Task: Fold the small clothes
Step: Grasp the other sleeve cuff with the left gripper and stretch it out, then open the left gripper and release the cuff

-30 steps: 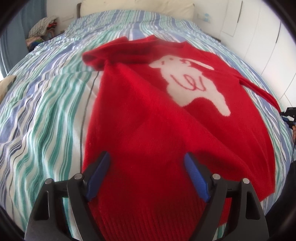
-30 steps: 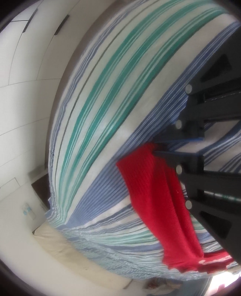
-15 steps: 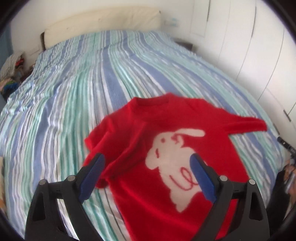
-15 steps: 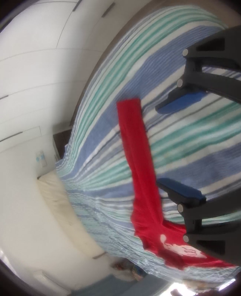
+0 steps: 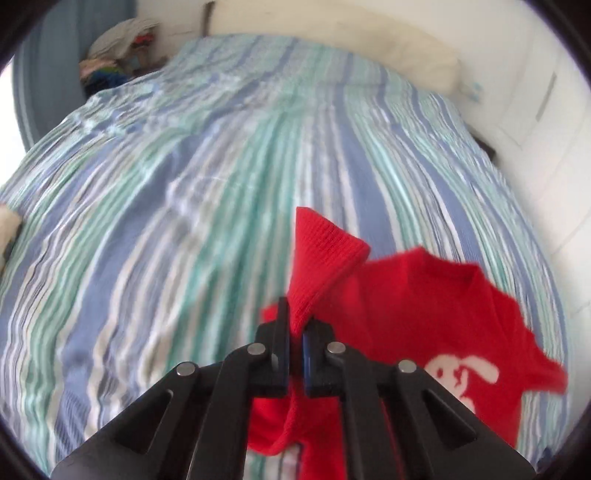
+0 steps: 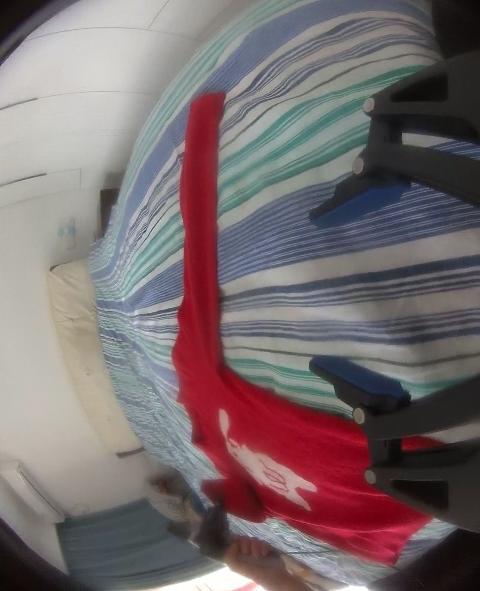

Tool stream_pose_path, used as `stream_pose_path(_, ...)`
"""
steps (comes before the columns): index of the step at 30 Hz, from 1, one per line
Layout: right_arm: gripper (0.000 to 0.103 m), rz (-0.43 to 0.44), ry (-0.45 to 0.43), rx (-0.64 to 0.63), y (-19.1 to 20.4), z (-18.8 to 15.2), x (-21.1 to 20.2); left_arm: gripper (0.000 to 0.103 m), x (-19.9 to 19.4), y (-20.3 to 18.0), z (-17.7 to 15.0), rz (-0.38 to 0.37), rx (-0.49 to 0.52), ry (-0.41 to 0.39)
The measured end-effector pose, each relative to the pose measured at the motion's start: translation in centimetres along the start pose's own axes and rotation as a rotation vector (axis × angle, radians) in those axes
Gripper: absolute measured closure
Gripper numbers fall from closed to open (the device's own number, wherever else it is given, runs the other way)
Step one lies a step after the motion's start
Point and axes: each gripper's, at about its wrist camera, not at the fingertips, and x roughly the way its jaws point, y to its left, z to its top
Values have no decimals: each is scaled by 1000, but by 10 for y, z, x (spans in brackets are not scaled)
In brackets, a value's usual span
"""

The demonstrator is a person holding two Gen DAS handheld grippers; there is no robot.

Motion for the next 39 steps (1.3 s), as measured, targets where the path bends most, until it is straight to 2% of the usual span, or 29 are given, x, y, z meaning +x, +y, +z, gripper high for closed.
stream_pose_path(2,32,-4,-3,29,-7,2,1,100,-20,77,10,76,-232,-37)
stream_pose_path(4,32,1,18,52,-10,1,7,100,-30,146,8,184,-396,-53)
stream_pose_path(6,32,12,43,68,-10,0,14,100,-30,197,-5,274,-508,-44)
stream_pose_path(8,32,20,61,64,-6,-2,20,101,-23,225,-23,300,-562,-15)
stream_pose_path(11,32,12,69,32,3,-5,23,101,-10,234,-53,333,-601,18)
stream_pose_path(14,32,-13,73,-3,8,-7,23,101,-6,241,-73,336,-644,17)
stream_pose_path(18,32,-29,83,-21,8,-10,26,101,3,244,-90,369,-617,37)
stream_pose_path(19,32,-30,89,-24,8,-10,28,100,6,242,-89,375,-583,42)
stream_pose_path(22,32,-20,97,-29,9,-7,28,86,-3,228,-88,437,-461,51)
stream_pose_path(24,32,6,111,-28,9,-5,23,62,-27,221,-96,453,-418,35)
stream_pose_path(25,29,19,121,-32,10,-3,19,41,-44,217,-102,436,-404,8)
stream_pose_path(26,22,30,131,-38,10,-2,14,32,-63,210,-110,403,-387,-27)
stream_pose_path(28,20,56,153,-55,12,-2,3,30,-96,188,-126,311,-317,-58)
stream_pose_path(30,20,106,202,-59,17,-1,-4,27,-117,155,-145,178,-199,-37)
stream_pose_path(32,20,212,267,-39,25,-2,-9,16,-125,116,-167,47,-65,11)
stream_pose_path(34,20,352,339,-2,36,-5,-9,16,-122,77,-197,-54,63,82)
stream_pose_path(37,22,489,442,49,55,-19,-1,16,-107,36,-237,-123,179,205)
stream_pose_path(39,26,501,477,59,62,-32,5,18,-96,28,-258,-144,172,273)
